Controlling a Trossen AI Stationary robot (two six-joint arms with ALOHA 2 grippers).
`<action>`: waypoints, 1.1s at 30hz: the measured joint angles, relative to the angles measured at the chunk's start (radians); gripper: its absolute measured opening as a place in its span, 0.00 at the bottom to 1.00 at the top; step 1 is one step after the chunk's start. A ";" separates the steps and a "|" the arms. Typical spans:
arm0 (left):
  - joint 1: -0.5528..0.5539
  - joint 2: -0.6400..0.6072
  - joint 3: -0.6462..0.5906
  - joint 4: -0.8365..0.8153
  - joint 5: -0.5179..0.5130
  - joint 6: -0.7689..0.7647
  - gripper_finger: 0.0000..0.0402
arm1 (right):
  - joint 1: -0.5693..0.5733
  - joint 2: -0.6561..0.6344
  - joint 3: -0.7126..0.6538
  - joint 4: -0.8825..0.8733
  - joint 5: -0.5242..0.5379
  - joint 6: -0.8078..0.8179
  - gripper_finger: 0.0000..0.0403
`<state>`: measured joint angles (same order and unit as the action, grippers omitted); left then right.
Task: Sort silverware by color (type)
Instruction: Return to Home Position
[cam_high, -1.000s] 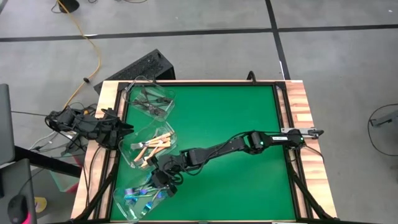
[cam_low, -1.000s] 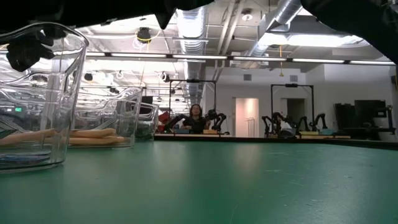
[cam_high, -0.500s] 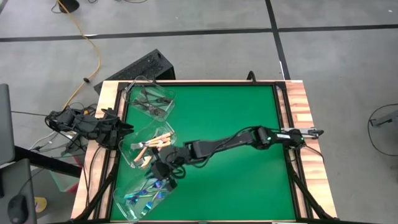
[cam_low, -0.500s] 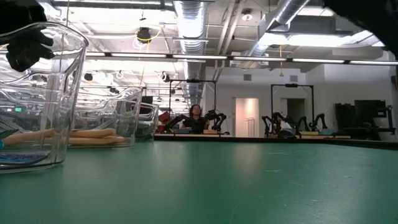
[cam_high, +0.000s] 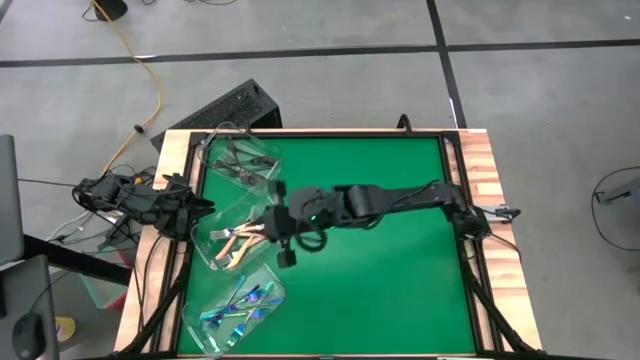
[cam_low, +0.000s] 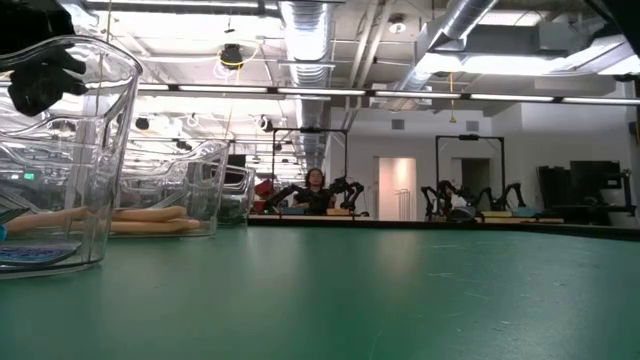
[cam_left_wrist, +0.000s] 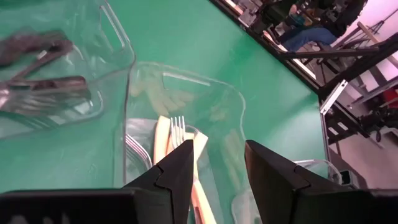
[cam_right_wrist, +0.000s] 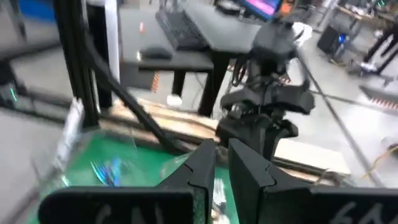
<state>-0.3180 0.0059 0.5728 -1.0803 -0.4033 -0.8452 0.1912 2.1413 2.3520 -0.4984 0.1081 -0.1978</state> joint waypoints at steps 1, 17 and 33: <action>0.000 0.000 0.000 -0.001 0.008 -0.008 0.32 | 0.000 -0.016 0.000 -0.001 0.000 0.042 0.16; 0.000 0.000 0.000 0.147 0.067 0.046 0.32 | -0.016 -0.184 -0.003 -0.243 -0.107 0.266 0.16; 0.000 0.000 0.000 0.363 -0.078 0.340 0.32 | -0.034 -0.536 -0.018 -0.602 0.081 0.217 0.16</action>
<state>-0.3180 0.0055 0.5728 -0.7170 -0.4812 -0.5051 0.1576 1.6049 2.3342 -1.1002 0.1892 0.0194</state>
